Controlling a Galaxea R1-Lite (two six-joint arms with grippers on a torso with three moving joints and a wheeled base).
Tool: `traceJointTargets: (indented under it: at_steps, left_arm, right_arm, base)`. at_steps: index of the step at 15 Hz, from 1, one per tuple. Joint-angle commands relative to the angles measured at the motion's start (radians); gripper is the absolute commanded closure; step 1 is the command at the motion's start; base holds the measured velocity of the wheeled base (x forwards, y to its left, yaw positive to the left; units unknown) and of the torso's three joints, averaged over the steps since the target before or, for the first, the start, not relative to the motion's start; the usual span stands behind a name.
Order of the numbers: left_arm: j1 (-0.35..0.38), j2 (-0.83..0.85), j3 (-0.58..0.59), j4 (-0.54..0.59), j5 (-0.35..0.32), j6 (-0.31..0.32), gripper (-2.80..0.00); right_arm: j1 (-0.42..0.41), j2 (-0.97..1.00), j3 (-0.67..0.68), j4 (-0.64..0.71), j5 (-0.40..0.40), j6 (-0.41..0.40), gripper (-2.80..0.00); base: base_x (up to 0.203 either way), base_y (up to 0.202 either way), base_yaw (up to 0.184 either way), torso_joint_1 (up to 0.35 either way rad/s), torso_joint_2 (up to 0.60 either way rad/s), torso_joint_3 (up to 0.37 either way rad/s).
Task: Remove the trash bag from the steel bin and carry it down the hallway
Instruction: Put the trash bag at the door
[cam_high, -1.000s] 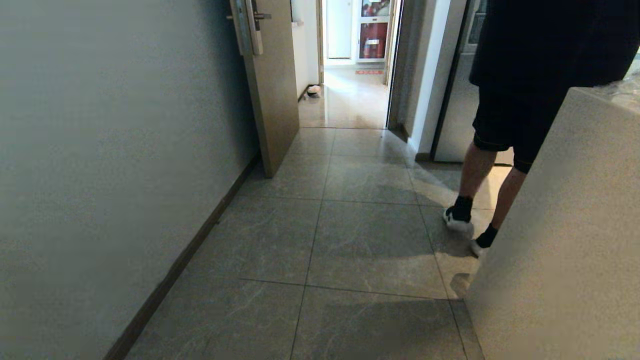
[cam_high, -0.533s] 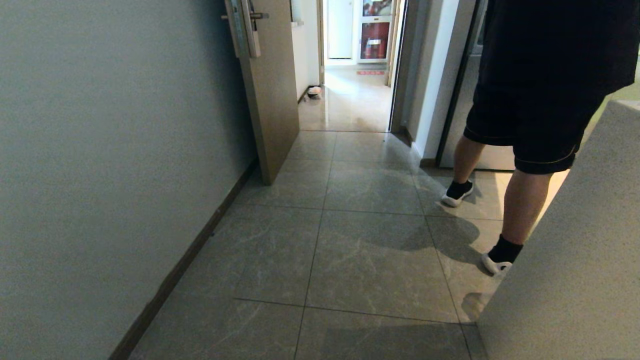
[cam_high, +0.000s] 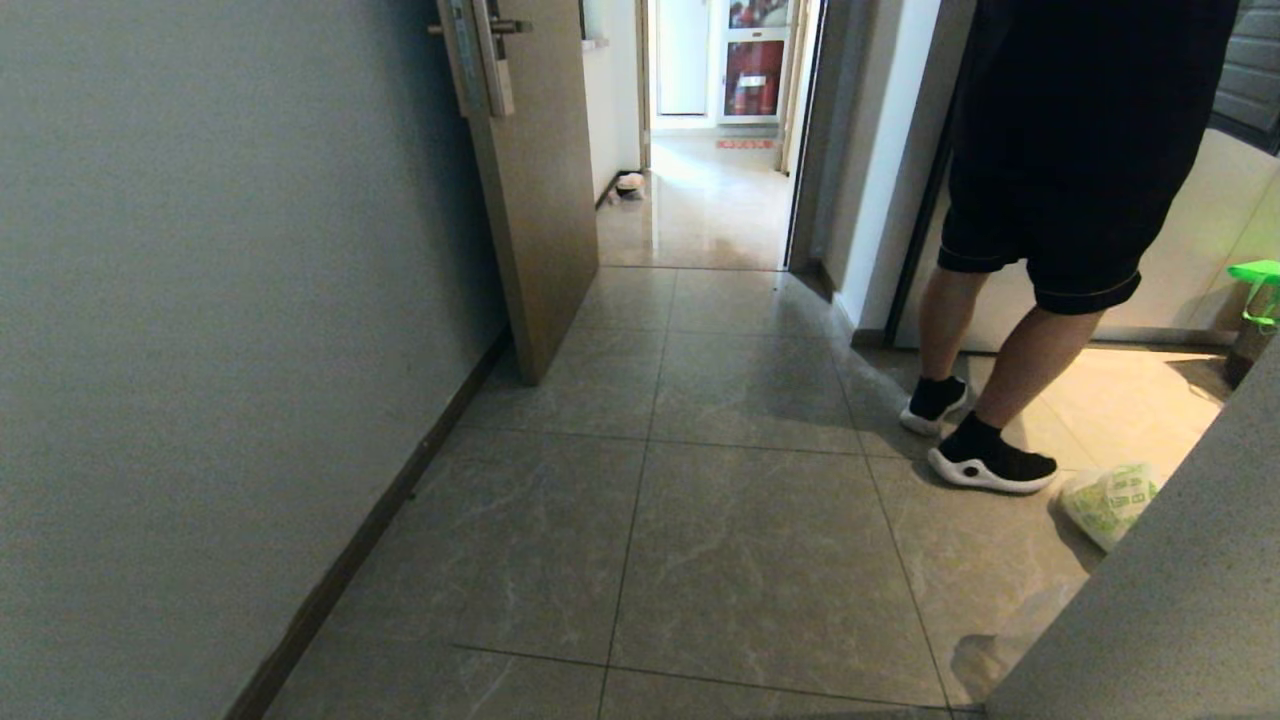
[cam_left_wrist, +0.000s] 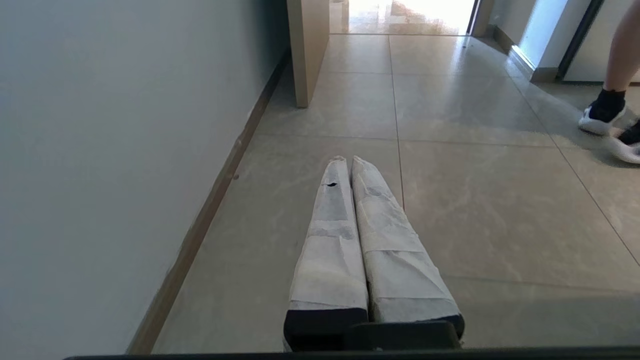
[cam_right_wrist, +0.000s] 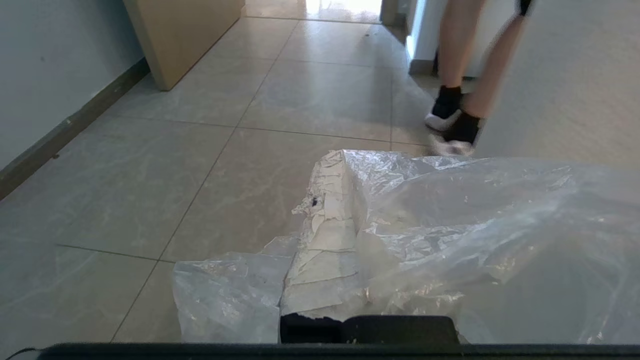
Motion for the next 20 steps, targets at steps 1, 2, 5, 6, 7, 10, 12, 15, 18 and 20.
traceJointTargets:
  at_steps: [1, 2, 5, 6, 7, 10, 12, 15, 18, 20]
  left_arm:
    - [0.0, 0.0, 0.0, -0.001, 0.0, -0.001, 0.0]
    - [0.0, 0.0, 0.0, -0.001, 0.0, -0.001, 0.0]
    - [0.0, 0.0, 0.0, 0.0, 0.0, -0.001, 0.0]
    - [0.0, 0.0, 0.0, 0.0, 0.0, -0.001, 0.0]
    - [0.0, 0.0, 0.0, -0.001, 0.0, -0.001, 0.0]
    - [0.0, 0.0, 0.0, -0.001, 0.0, -0.001, 0.0]
    - [0.0, 0.0, 0.0, -0.001, 0.0, -0.001, 0.0]
    - [0.0, 0.0, 0.0, 0.0, 0.0, 0.001, 0.0]
    - [0.0, 0.0, 0.0, 0.0, 0.0, 0.0, 0.0]
    - [0.0, 0.0, 0.0, -0.001, 0.0, 0.0, 0.0]
  right_arm:
    - [0.0, 0.001, 0.002, 0.0, 0.001, -0.001, 0.0]
    - [0.0, 0.001, 0.002, 0.0, 0.0, -0.001, 0.0]
    - [0.0, 0.001, 0.002, 0.0, 0.0, 0.002, 0.0]
    - [0.0, 0.001, 0.002, 0.0, 0.001, 0.0, 0.0]
    - [0.0, 0.001, 0.002, 0.0, 0.001, -0.001, 0.0]
    - [0.0, 0.001, 0.002, 0.0, 0.001, 0.001, 0.0]
    - [0.0, 0.001, 0.002, 0.001, 0.001, -0.001, 0.0]
    - [0.0, 0.001, 0.002, 0.0, 0.001, -0.001, 0.0]
    - [0.0, 0.003, 0.002, 0.0, 0.001, -0.001, 0.0]
    - [0.0, 0.001, 0.002, 0.0, 0.001, -0.001, 0.0]
  base:
    - [0.124, 0.0, -0.003, 0.007, 0.0, 0.0]
    - [0.0, 0.0, 0.0, 0.0, 0.0, 0.0]
    - [0.0, 0.0, 0.0, 0.0, 0.0, 0.0]
    - [0.001, 0.024, -0.044, 0.003, 0.0, 0.006]
    - [0.006, 0.009, -0.083, -0.002, 0.0, -0.003]
    - [0.001, 0.009, -0.126, -0.001, 0.0, 0.005]
    - [0.001, 0.006, -0.087, 0.002, 0.0, 0.006]
    - [0.0, 0.0, 0.0, 0.0, 0.0, 0.0]
    - [0.0, 0.0, 0.0, 0.0, 0.0, 0.0]
    - [0.0, 0.0, 0.0, 0.0, 0.0, 0.0]
